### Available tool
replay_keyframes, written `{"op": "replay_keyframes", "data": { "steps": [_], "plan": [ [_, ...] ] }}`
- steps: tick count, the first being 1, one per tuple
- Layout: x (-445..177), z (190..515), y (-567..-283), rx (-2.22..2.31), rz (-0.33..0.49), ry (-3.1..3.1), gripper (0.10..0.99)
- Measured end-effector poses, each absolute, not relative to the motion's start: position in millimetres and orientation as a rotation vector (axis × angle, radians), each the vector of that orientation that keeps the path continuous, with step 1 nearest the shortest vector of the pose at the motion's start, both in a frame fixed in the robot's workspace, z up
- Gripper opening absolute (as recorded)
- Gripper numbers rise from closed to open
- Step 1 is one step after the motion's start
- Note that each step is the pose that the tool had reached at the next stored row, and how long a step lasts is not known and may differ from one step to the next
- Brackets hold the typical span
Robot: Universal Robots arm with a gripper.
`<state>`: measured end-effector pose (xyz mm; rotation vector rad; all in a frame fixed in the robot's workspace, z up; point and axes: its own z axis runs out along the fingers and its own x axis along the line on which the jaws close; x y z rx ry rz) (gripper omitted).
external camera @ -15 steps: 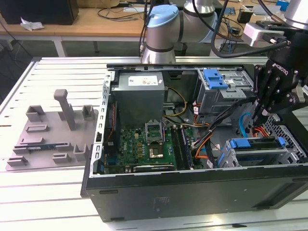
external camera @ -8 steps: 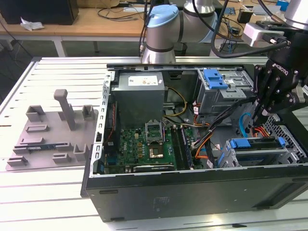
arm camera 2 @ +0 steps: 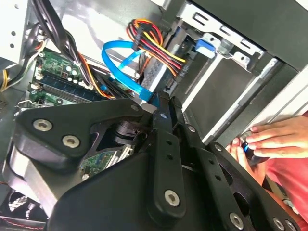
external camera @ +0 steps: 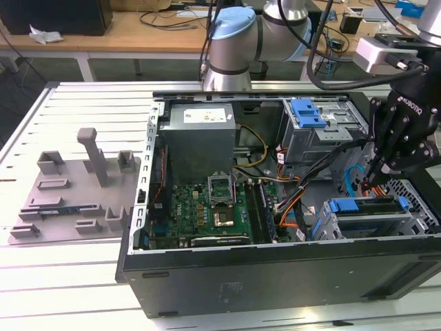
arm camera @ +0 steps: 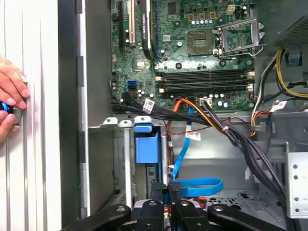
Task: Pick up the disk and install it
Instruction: 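Insert the second disk wire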
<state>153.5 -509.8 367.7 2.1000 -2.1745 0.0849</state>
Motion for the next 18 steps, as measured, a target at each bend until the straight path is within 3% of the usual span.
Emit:
{"op": "replay_keyframes", "data": {
  "steps": [18],
  "plan": [
    [155.3, 367.7, -520.3, 2.1, 0.081, -2.178, 0.165]
  ]
}}
